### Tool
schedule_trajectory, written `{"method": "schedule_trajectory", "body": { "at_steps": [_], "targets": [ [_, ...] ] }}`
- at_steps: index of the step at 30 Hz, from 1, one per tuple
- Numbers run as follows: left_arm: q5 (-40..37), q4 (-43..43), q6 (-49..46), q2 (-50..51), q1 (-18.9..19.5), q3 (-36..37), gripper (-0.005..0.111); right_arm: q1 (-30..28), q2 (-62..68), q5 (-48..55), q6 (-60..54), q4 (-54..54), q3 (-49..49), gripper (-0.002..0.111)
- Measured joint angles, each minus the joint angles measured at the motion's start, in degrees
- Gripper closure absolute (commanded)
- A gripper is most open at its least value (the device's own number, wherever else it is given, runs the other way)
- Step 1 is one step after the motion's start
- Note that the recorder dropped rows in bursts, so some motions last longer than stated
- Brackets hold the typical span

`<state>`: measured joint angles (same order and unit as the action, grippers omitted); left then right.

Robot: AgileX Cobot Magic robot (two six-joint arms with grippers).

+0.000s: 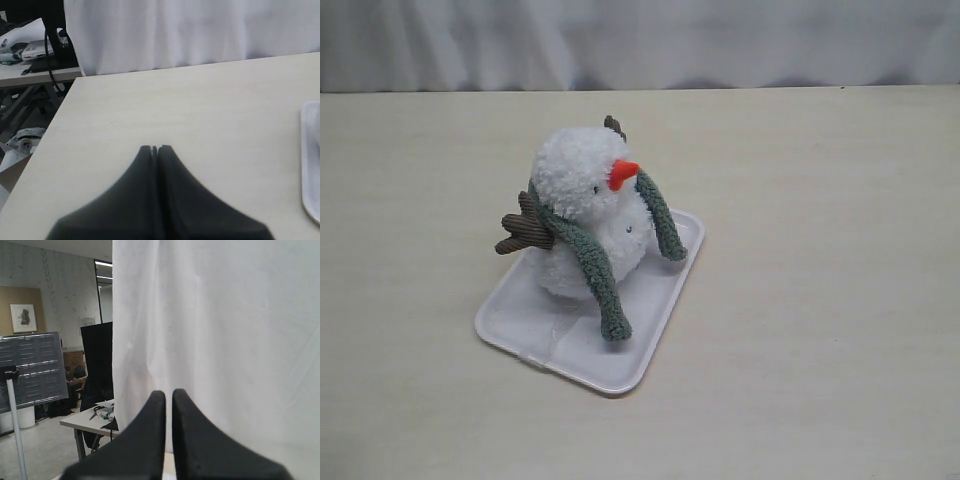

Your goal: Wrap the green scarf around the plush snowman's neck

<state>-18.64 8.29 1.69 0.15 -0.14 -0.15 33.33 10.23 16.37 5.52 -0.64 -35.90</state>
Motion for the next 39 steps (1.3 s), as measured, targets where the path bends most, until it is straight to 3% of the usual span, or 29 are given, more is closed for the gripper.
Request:
{"method": "schedule_trajectory", "body": {
  "at_steps": [28, 33, 39],
  "targets": [
    [-0.11, 0.00, 0.00, 0.00, 0.00, 0.00, 0.107, -0.57, -0.76, 0.00, -2.99, 0.00, 1.04, 0.104],
    [-0.11, 0.00, 0.00, 0.00, 0.00, 0.00, 0.107, -6.21, -4.58, -2.95, -3.58, 0.95, 5.63, 0.104],
    [-0.21, 0.00, 0.00, 0.00, 0.00, 0.00, 0.107, -17.28, -9.76, -6.27, -4.60, 1.66, 12.94, 0.104]
  ]
}}
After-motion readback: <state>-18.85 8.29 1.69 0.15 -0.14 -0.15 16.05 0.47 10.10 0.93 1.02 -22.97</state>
